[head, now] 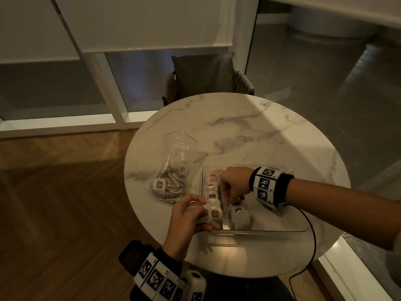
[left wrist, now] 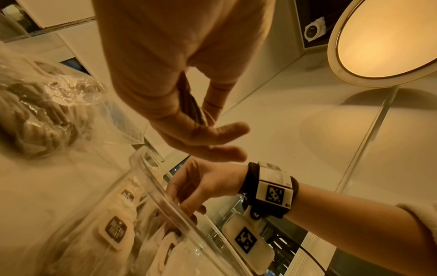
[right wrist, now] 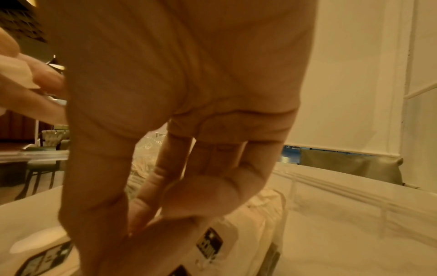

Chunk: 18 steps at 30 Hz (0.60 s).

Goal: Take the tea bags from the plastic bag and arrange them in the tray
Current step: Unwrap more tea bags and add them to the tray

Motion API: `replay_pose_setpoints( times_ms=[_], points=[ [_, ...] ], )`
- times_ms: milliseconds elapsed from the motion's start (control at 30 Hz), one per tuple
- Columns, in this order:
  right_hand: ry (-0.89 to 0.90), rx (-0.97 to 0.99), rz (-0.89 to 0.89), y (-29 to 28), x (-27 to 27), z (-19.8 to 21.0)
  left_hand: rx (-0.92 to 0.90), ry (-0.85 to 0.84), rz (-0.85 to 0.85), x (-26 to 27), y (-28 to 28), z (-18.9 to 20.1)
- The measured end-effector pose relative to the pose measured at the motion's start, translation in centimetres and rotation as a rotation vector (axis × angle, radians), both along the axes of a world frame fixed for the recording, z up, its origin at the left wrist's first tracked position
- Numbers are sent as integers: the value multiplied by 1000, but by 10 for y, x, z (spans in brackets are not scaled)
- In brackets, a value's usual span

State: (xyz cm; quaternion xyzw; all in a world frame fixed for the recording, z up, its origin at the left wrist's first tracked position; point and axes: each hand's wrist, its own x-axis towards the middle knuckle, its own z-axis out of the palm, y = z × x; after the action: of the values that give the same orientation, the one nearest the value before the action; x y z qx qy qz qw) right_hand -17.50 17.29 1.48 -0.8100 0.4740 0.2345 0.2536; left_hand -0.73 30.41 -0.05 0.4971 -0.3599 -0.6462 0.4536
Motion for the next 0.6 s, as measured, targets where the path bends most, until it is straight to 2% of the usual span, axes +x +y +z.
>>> replay_pose_setpoints(
  times_ms=[167,300,367,433,533,600],
  points=[
    [-6,-103,50,1,1,2,3,-6,13,2,-1,-2],
    [-82,-161,50,5,-10,7,14,-1,25,6,-1,-7],
    [-111,-54,27,13,-18,10,12,5,25,7,-1,-7],
    [-89,146,-1,23,-25,14,6,9,22,8,-1,-6],
    [60,366,10,39,-30,15,1,10,22,5,-2,-5],
    [140,431,28,45,-29,12,0,13,22,3,-2,-3]
  ],
)
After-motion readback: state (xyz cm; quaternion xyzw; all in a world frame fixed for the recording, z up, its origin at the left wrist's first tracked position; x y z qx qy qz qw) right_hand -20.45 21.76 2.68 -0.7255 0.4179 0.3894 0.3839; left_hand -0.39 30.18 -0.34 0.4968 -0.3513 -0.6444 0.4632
